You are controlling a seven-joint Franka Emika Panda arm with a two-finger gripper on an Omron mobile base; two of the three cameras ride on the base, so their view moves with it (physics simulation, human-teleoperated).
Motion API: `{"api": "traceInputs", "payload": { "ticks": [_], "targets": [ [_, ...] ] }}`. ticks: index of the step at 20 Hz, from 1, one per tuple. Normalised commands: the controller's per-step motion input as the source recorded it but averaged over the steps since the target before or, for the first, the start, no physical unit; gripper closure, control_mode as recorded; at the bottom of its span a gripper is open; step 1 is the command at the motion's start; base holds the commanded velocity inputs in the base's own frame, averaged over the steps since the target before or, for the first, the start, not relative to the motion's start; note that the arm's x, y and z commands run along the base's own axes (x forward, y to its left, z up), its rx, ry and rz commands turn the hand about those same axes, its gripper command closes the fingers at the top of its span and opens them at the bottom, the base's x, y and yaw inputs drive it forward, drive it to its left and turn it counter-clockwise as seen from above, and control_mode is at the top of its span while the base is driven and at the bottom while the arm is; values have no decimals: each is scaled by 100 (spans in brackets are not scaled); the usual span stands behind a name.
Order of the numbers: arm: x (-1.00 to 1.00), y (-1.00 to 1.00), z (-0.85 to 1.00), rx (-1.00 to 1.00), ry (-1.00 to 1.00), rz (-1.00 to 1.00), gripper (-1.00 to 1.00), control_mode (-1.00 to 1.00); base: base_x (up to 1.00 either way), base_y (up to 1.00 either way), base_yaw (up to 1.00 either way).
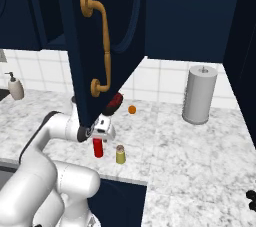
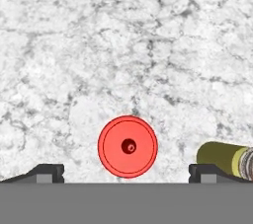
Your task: Put the shaker and condiment bottle from the counter next to their counterparts in the cabinet.
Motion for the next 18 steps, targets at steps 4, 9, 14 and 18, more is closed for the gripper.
{"api": "traceInputs", "payload": {
  "ticks": [4, 9, 14, 18],
  "targets": [
    [0, 0, -20, 0, 0, 0, -100, -100, 0, 0, 0],
    [0, 0, -9, 0, 0, 0, -100, -100, 0, 0, 0],
    [1, 10, -22, 0, 2, 0, 100, -100, 0, 0, 0],
    [13, 4, -11, 2, 2, 0, 100, -100, 0, 0, 0]
  ]
}}
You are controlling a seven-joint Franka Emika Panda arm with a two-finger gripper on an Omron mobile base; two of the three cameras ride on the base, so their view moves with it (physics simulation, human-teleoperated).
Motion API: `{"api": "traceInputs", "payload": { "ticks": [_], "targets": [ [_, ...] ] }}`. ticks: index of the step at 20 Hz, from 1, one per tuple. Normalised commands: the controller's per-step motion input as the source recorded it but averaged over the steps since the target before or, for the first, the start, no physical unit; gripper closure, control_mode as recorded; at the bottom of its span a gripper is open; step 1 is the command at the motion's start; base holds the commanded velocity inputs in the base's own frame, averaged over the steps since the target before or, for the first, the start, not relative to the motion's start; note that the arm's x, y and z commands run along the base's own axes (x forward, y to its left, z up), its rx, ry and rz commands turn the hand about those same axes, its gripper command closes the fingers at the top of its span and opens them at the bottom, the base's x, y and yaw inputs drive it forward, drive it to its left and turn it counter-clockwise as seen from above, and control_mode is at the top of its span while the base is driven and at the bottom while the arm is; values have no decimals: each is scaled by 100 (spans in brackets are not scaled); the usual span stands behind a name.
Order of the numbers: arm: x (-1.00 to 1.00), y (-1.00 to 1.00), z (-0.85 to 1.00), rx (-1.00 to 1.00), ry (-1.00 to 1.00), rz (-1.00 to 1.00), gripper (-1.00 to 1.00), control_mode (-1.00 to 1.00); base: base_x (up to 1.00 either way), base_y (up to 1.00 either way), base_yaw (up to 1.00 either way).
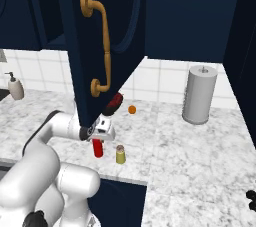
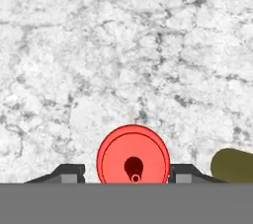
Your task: Put the shaker and condiment bottle from the counter next to their counterparts in the cabinet.
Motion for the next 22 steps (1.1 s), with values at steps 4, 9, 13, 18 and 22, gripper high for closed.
{"api": "traceInputs", "payload": {
  "ticks": [4, 9, 13, 18, 22],
  "targets": [
    [9, 0, 0, 2, 0, 0, 100, -100, 0, 0, 0],
    [3, 13, 33, 0, -11, 0, 100, -100, 0, 0, 0],
    [2, 74, 100, 3, -20, 0, 100, -100, 0, 0, 0],
    [-1, 61, 37, 0, -9, 0, 100, -100, 0, 0, 0],
    [0, 10, 33, 0, 0, 0, 100, -100, 0, 0, 0]
  ]
}}
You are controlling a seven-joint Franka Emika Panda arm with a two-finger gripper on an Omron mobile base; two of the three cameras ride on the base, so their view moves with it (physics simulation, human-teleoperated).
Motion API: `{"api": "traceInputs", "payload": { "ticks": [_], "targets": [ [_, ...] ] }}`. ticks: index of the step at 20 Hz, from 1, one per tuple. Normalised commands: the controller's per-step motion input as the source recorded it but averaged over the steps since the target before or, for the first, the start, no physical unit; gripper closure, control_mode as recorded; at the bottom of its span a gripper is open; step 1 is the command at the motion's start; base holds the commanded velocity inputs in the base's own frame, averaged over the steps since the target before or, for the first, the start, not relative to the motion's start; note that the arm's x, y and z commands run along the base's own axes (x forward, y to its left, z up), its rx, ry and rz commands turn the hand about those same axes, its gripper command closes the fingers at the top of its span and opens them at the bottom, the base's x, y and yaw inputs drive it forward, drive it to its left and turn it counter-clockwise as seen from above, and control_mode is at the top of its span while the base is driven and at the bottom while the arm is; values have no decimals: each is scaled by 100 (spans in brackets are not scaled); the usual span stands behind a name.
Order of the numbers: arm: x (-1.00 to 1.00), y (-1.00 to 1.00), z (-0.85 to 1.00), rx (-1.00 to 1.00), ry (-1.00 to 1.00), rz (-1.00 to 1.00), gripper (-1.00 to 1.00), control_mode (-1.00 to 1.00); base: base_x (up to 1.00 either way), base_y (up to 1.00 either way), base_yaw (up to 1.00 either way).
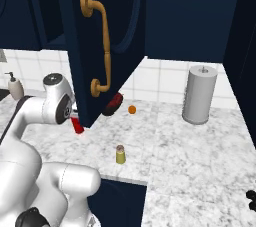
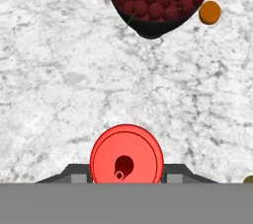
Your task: Put the shaker and condiment bottle from the counter next to their counterparts in the cabinet.
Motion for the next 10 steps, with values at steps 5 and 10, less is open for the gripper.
{"api": "traceInputs", "payload": {
  "ticks": [5, 10],
  "targets": [
    [24, 0, 98, 3, 0, 0, 100, -100, 0, 0, 0],
    [52, 1, 100, 6, 4, 0, 100, -100, 0, 0, 0]
  ]
}}
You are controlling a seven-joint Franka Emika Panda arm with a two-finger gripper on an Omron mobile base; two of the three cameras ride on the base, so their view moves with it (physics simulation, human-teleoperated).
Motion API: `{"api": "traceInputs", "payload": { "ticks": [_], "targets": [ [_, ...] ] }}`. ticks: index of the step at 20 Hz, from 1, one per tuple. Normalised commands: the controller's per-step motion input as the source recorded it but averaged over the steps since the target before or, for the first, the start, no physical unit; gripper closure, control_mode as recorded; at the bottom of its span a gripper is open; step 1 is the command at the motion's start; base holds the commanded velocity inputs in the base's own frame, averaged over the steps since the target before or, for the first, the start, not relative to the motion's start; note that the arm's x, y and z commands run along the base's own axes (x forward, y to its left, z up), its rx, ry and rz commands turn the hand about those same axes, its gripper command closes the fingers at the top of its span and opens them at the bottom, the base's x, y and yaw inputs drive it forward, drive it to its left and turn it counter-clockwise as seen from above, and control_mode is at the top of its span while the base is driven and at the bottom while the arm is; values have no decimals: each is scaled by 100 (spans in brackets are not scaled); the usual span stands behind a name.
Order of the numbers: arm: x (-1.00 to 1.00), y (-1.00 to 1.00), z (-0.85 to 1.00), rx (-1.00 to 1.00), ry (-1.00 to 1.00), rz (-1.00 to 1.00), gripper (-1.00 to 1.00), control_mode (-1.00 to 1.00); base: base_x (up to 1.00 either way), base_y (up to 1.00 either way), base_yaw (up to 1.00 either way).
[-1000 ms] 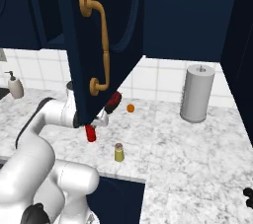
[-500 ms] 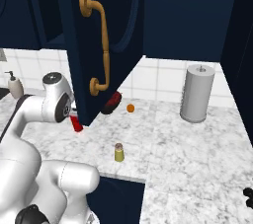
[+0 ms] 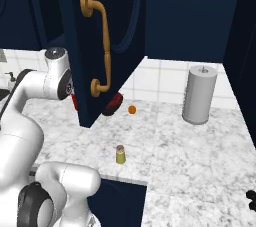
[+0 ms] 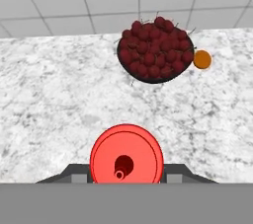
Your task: Put the shaker and condiment bottle from the counter next to their counterparts in the cabinet.
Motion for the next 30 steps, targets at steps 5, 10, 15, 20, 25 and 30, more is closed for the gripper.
{"api": "traceInputs", "payload": {
  "ticks": [5, 10, 15, 20, 25, 30],
  "targets": [
    [9, 5, 71, 5, 1, 0, 100, -100, 0, 0, 0],
    [-6, 3, 48, 0, -2, 0, 100, -100, 0, 0, 0],
    [4, 0, 97, 0, 0, 0, 100, -100, 0, 0, 0],
    [6, 13, 100, -2, 0, 0, 100, -100, 0, 0, 0],
    [-26, 43, 35, -1, -11, -2, 100, -100, 0, 0, 0],
    [-4, 26, 43, 0, -14, 0, 100, -100, 0, 0, 0]
  ]
}}
